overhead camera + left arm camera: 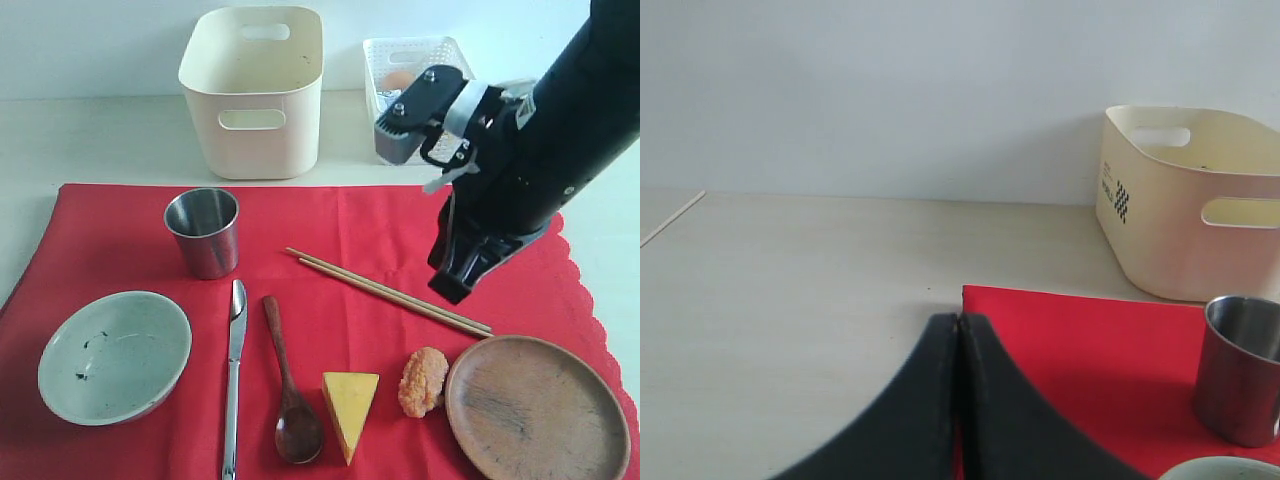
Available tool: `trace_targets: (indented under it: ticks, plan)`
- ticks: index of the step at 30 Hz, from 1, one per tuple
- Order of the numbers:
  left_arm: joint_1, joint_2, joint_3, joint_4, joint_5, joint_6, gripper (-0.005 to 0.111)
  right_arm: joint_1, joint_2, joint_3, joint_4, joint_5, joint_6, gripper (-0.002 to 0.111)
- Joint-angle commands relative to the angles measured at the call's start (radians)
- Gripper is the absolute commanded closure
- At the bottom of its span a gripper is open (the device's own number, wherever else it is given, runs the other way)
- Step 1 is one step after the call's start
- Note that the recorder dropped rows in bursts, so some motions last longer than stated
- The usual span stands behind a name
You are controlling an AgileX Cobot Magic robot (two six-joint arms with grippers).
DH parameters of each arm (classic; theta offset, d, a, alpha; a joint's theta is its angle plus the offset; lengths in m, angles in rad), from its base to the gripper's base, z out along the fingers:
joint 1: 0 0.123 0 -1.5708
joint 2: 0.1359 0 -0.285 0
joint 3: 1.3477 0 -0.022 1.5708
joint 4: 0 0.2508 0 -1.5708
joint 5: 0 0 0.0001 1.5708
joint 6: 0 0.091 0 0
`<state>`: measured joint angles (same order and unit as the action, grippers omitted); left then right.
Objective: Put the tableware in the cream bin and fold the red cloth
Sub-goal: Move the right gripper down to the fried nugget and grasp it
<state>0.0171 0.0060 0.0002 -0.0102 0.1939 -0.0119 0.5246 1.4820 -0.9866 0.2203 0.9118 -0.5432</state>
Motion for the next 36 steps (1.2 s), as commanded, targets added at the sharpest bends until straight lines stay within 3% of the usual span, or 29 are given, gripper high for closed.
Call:
trace_targets:
  ticks: [1,7,11,21,36]
  plan:
    - [-0.006,-0.006,0.000,0.000,0.003,0.000,0.104,0.032,0.004,0.060,-0.045,-0.065,0.006,0.094]
    - [-0.006,-0.006,0.000,0.000,0.003,0.000,0.104,0.040,0.053,0.090,-0.015,-0.101,-0.011,0.053]
    - [-0.006,-0.006,0.000,0.000,0.003,0.000,0.104,0.053,0.111,0.090,-0.013,-0.070,-0.085,0.039]
    - [-0.006,-0.006,0.000,0.000,0.003,0.000,0.104,0.150,0.273,0.090,-0.098,-0.076,-0.090,0.038]
    - [-0.006,-0.006,0.000,0.000,0.003,0.000,0.104,0.150,0.343,0.090,-0.123,-0.176,-0.083,0.038]
